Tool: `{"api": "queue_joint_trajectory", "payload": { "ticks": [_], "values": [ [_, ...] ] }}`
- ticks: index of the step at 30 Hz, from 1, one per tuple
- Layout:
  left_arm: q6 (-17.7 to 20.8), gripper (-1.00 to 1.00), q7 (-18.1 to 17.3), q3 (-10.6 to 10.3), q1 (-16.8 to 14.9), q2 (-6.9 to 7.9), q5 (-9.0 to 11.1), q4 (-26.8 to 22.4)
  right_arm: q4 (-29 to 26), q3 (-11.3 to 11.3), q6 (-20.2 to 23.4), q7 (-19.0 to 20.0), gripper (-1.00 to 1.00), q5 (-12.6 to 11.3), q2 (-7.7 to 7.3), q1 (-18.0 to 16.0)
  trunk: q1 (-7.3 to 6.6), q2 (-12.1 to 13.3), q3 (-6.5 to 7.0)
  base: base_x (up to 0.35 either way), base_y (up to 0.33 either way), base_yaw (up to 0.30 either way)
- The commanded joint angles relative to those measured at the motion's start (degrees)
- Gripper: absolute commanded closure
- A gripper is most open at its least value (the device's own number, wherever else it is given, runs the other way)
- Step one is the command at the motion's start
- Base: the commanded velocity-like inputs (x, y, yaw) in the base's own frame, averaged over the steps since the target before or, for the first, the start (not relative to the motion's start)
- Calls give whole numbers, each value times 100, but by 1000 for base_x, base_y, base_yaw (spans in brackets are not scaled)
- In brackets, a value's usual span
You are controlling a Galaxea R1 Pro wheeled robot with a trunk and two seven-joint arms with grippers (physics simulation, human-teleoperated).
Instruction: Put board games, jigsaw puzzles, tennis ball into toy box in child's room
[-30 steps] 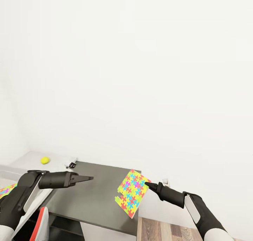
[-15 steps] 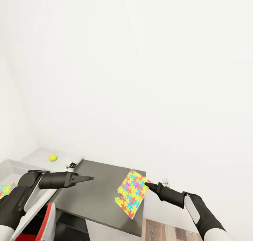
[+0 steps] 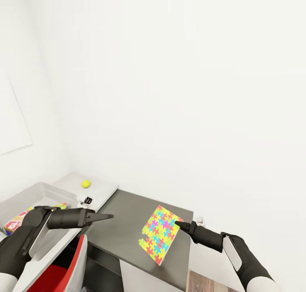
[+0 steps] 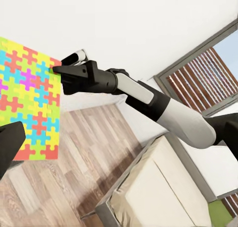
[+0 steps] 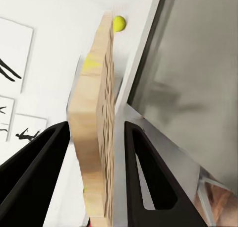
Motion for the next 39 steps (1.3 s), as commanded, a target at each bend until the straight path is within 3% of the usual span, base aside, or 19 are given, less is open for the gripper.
{"api": "queue_joint_trajectory", "payload": {
  "ticks": [1, 11, 29, 39],
  "values": [
    [61, -100, -20, -6, -3, 1, 2, 3, 0, -12, 33, 15, 100, -15, 0, 0, 2, -4, -2, 0, 0, 288],
    [61, -100, -20, -17, -3, 1, 10, 3, 0, -17, 33, 37, 100, -18, -8, 0, 2, -4, -2, 0, 0, 270],
    [61, -100, -20, -12, -5, 1, 11, 3, 0, -18, 35, 38, 100, -68, -9, 0, 2, -4, 1, 0, 0, 26],
    [61, -100, -20, -1, -3, 1, 11, 3, 0, -18, 33, 38, 100, -74, -9, 0, 2, -4, 37, 0, 0, 198]
  ]
}}
